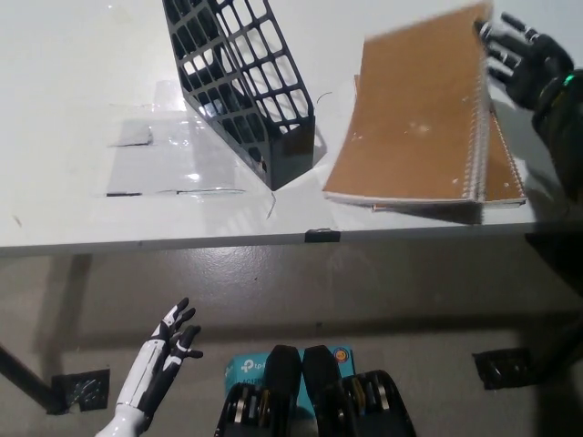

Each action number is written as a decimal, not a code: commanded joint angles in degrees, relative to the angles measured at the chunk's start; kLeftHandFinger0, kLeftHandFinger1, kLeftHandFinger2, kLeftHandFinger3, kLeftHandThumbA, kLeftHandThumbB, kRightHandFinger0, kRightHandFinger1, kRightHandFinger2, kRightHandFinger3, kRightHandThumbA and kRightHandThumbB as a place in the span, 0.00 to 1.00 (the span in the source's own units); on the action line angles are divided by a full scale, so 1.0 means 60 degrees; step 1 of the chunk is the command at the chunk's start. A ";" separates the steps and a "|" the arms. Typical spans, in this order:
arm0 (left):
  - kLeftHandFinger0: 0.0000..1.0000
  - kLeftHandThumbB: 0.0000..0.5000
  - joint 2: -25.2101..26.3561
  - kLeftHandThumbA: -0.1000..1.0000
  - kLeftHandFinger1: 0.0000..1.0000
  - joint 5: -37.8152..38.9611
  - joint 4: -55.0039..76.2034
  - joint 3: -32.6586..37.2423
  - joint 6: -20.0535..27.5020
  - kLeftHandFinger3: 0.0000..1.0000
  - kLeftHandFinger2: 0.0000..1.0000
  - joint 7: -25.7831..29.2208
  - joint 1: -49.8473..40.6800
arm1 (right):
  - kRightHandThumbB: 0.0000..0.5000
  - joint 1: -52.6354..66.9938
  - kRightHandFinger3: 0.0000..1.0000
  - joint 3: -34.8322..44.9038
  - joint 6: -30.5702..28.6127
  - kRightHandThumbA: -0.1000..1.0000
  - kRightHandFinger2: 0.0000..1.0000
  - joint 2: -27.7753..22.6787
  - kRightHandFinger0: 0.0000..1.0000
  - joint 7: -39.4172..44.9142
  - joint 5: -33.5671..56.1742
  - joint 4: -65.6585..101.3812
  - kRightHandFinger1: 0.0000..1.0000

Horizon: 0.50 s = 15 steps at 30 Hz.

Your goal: Use the right hand to pick up a book from the book holder on the left side and put it on another book on the right side

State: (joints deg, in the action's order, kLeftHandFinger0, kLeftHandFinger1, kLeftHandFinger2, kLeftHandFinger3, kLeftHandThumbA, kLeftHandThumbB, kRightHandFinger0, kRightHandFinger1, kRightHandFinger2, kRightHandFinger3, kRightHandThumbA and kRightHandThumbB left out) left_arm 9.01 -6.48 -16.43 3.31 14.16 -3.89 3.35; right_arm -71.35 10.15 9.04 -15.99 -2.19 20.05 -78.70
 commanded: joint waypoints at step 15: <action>0.68 0.27 -0.0050 0.94 0.87 0.0030 0.0227 -0.0147 0.0304 1.00 1.00 0.0155 0.0100 | 0.65 -0.0472 1.00 -0.3480 -0.2085 0.53 1.00 -0.0494 1.00 -0.1005 -0.3138 0.0506 1.00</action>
State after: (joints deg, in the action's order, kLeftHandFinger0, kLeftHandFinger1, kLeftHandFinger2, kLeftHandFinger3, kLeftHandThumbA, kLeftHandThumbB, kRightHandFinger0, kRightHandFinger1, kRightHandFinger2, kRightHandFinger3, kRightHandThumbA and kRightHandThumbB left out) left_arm 8.74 -6.44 -16.41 3.00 14.29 -3.86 3.40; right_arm -69.58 -10.81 1.87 -16.43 -5.62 4.69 -77.38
